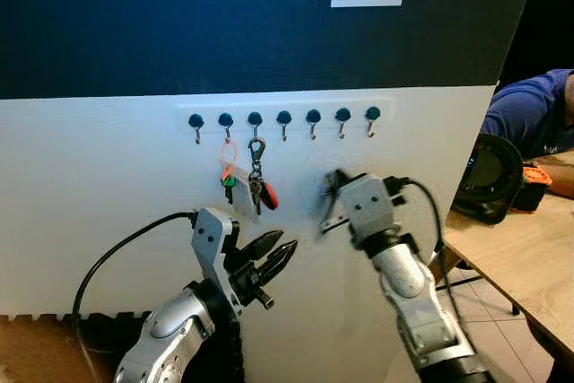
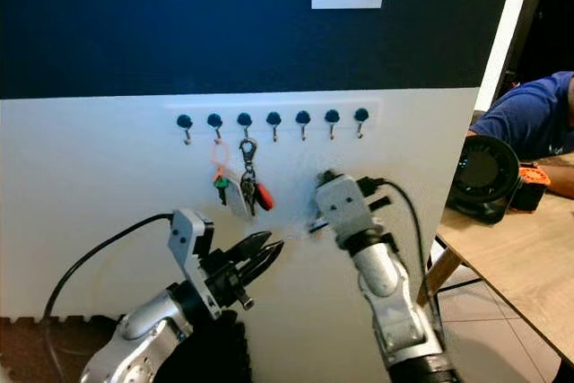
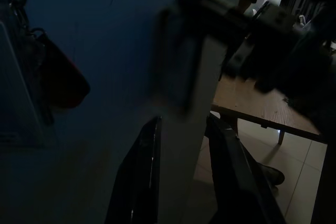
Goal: Hang keys on a hook
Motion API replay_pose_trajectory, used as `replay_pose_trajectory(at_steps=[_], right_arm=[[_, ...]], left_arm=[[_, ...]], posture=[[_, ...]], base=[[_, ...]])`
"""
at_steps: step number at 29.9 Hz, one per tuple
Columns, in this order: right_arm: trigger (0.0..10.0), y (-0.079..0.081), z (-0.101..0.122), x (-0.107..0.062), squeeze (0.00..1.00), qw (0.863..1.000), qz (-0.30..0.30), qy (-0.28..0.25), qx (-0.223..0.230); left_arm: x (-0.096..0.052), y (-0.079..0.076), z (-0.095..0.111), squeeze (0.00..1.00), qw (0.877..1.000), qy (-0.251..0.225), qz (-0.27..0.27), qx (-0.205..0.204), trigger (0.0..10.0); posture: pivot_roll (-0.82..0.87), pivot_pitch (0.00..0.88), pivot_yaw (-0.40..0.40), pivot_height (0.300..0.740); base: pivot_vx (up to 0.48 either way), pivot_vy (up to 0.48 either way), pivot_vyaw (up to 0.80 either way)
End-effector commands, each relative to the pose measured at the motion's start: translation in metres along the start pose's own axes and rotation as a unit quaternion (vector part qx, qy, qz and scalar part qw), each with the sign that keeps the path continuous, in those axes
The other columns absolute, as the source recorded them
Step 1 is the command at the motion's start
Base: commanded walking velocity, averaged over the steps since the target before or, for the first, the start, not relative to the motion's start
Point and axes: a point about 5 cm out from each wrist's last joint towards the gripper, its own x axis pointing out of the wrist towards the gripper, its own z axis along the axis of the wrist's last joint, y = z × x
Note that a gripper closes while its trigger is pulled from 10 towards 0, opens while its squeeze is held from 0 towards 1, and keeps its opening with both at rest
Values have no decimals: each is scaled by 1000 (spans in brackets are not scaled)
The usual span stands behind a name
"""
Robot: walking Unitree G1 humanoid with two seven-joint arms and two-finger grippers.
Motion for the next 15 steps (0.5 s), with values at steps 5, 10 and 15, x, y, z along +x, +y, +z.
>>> replay_pose_trajectory(at_steps=[5,10,15], right_arm=[[10000,-24,15,2,0,994,-90,-41,-54],[10000,-29,17,2,0,989,-119,-43,-73],[10000,-29,17,6,0,983,-145,-43,-101]], left_arm=[[0,-1,3,0,1000,2,-8,5,10000],[0,-2,2,0,1000,2,-10,5,10000],[0,-2,2,0,1000,3,-14,4,10000]], posture=[[65,44,21,740],[66,45,21,740],[68,43,20,740]], base=[[0,0,0],[0,0,0],[0,0,0]])
